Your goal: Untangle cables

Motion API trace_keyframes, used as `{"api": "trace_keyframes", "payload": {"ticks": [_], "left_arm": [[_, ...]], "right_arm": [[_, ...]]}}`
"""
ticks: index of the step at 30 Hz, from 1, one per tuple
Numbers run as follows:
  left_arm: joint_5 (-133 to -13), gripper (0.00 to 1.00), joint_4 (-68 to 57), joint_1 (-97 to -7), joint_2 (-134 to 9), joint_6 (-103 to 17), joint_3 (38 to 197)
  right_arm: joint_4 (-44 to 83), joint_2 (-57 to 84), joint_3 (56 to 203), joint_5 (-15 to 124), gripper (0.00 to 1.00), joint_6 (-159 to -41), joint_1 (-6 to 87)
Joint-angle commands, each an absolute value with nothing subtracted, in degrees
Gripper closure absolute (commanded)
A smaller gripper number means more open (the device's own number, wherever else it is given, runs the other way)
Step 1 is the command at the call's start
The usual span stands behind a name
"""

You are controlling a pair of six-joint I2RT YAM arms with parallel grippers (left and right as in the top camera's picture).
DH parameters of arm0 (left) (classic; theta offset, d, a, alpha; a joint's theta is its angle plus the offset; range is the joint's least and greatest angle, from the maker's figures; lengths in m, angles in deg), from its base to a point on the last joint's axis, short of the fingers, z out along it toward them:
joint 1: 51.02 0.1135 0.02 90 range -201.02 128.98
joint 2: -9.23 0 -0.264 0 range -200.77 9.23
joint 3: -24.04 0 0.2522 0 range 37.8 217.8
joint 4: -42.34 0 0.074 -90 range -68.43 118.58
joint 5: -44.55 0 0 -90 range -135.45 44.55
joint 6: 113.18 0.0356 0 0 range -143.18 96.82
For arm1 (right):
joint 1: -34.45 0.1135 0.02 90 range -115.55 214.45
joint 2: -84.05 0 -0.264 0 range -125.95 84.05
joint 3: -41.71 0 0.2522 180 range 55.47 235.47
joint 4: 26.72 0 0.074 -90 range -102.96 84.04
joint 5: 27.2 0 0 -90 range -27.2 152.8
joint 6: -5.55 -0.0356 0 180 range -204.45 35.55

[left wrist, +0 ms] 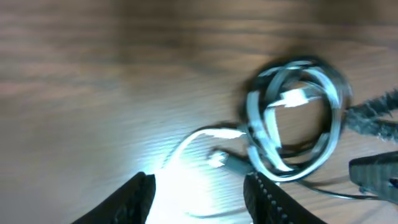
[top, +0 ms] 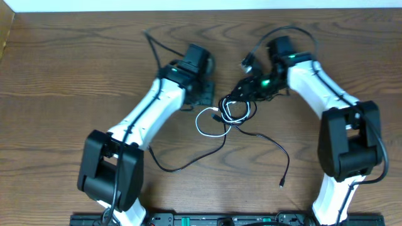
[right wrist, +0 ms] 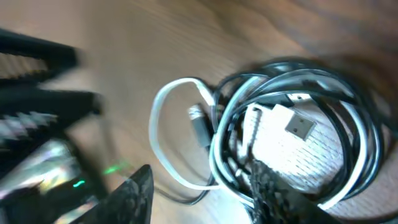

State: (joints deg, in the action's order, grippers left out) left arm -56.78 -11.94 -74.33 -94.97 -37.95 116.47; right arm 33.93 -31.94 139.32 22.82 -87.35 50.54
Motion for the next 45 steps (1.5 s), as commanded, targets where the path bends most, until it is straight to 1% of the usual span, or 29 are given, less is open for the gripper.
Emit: {"api": "trace_keyframes", "payload": {"ticks": [1,4,7,10,15,17,19,22,23,25,28,30,34,36,37,38,41,43,45], "left_arm": [[-59.82,0.48,-14.38,-70.42,-95.56,-38.67,116.78],[-59.82,0.49,-16.81,-67.93,-95.56,-38.67,116.78],[-59.82,0.48,-17.71,-67.01,-95.56,-38.67,116.65],[-59.82,0.49,-17.44,-66.94,-95.56,-38.67,115.80],[-59.82,0.49,-17.44,-67.07,-95.59,-38.67,114.57],[-59.82,0.48,-17.44,-67.05,-95.59,-38.65,114.51],[-59.82,0.48,-17.42,-67.05,-95.59,-38.47,114.51],[-59.82,0.48,-17.44,-67.05,-95.59,-38.47,114.51],[-59.82,0.48,-17.40,-67.05,-95.59,-38.47,114.51],[-59.82,0.48,-17.23,-67.05,-95.59,-38.47,114.51],[-59.82,0.48,-16.79,-67.05,-95.59,-38.50,114.51],[-59.82,0.49,-16.55,-67.05,-95.59,-38.50,114.51],[-59.82,0.48,-16.64,-67.05,-95.59,-38.50,114.51],[-59.82,0.49,-16.59,-67.05,-95.59,-38.50,114.51],[-59.82,0.49,-16.59,-67.05,-95.59,-38.50,114.51],[-59.82,0.49,-16.59,-67.05,-95.59,-38.50,114.51],[-59.82,0.48,-16.61,-67.05,-95.59,-38.50,114.51],[-59.82,0.49,-16.59,-67.05,-95.59,-38.47,114.51],[-59.82,0.49,-16.59,-67.05,-95.59,-38.50,114.51]], "right_arm": [[33.95,-30.71,140.09,41.33,0.52,-94.17,55.37],[33.95,-30.74,140.09,50.55,0.53,-94.95,59.20],[34.74,-31.13,140.09,55.27,0.55,-94.95,61.82],[36.77,-32.40,140.00,57.83,0.55,-94.95,63.88],[37.58,-35.30,139.98,59.69,0.56,-94.93,64.14],[38.00,-36.11,139.98,60.56,0.60,-94.85,63.83],[39.16,-36.61,139.98,63.95,0.69,-94.34,63.24],[40.88,-36.61,139.98,71.03,0.89,-92.44,61.84],[41.10,-36.61,139.98,72.91,0.92,-90.89,61.25],[40.75,-36.61,139.98,74.55,0.92,-88.11,60.16],[38.46,-36.61,140.02,71.53,0.90,-83.89,58.59],[36.90,-36.61,140.30,66.57,0.87,-81.49,57.63],[37.63,-36.51,143.78,56.98,0.87,-81.12,55.79],[38.11,-36.48,146.34,51.95,0.89,-80.90,54.74],[38.35,-36.48,147.78,49.18,0.97,-80.92,54.04],[38.48,-36.48,148.78,46.95,0.99,-80.92,53.49],[38.70,-36.48,150.97,41.70,0.99,-81.16,51.79],[38.85,-36.48,151.08,41.46,0.98,-82.58,50.85],[39.92,-36.55,150.95,41.50,0.64,-83.09,50.06]]}}
